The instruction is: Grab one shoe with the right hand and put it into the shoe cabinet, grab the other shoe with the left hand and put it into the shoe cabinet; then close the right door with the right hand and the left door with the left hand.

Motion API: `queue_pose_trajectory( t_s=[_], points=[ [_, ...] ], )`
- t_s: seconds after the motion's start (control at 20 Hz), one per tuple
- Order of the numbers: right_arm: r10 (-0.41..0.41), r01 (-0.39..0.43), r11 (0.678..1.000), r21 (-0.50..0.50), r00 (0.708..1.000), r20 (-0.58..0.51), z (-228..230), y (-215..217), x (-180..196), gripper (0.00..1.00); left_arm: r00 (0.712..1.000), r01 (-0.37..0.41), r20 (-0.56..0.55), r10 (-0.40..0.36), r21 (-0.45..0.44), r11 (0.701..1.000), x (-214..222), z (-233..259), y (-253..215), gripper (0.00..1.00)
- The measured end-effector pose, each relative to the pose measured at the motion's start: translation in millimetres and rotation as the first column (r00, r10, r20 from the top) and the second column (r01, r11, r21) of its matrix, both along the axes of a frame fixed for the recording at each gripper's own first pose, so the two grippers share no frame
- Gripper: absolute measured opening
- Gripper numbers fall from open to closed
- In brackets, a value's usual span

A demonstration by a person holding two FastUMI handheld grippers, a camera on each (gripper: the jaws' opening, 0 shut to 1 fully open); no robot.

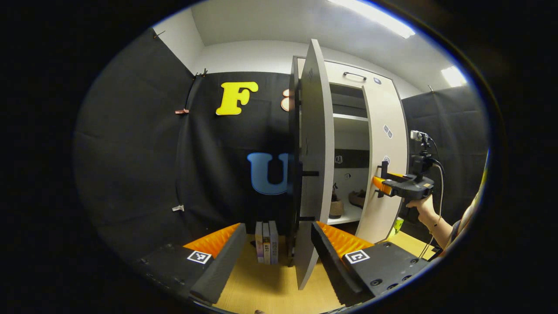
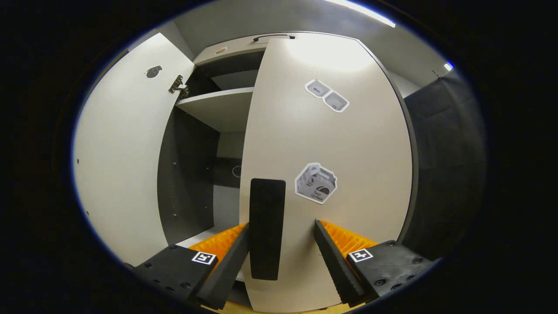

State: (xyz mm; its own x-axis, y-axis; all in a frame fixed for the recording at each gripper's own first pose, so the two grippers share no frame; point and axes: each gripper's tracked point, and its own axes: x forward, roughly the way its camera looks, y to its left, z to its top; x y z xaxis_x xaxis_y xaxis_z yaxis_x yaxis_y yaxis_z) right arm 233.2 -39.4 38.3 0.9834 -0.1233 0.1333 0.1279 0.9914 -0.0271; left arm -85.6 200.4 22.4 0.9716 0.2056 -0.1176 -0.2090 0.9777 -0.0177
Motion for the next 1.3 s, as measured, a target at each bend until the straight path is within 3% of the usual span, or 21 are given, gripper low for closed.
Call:
queue_pose_trajectory(
  t_s=[0.25,0.45,0.75,1.1,1.3],
  points=[
    [-0.062,0.062,0.998,-0.020,0.998,0.014,-2,-2,10,0.94,0.996,0.090,0.026,-0.090,0.012,0.996,39,10,-2,0.95],
    [-0.107,0.107,0.994,-0.033,0.994,0.024,-4,-5,22,0.94,0.994,0.109,0.024,-0.110,0.042,0.993,57,13,7,0.95],
    [-0.070,0.070,0.997,-0.022,0.998,-0.008,-7,0,15,0.95,0.983,0.178,0.034,-0.178,-0.005,0.984,72,12,4,0.95],
    [0.035,-0.036,0.999,-0.030,0.999,-0.016,7,11,-92,0.98,0.972,0.234,0.037,-0.233,-0.027,0.972,76,10,-3,0.93],
    [0.039,-0.041,0.998,-0.050,0.999,-0.031,10,0,-142,0.97,0.957,0.290,0.052,-0.287,-0.060,0.955,86,10,-22,0.93]
  ],
)
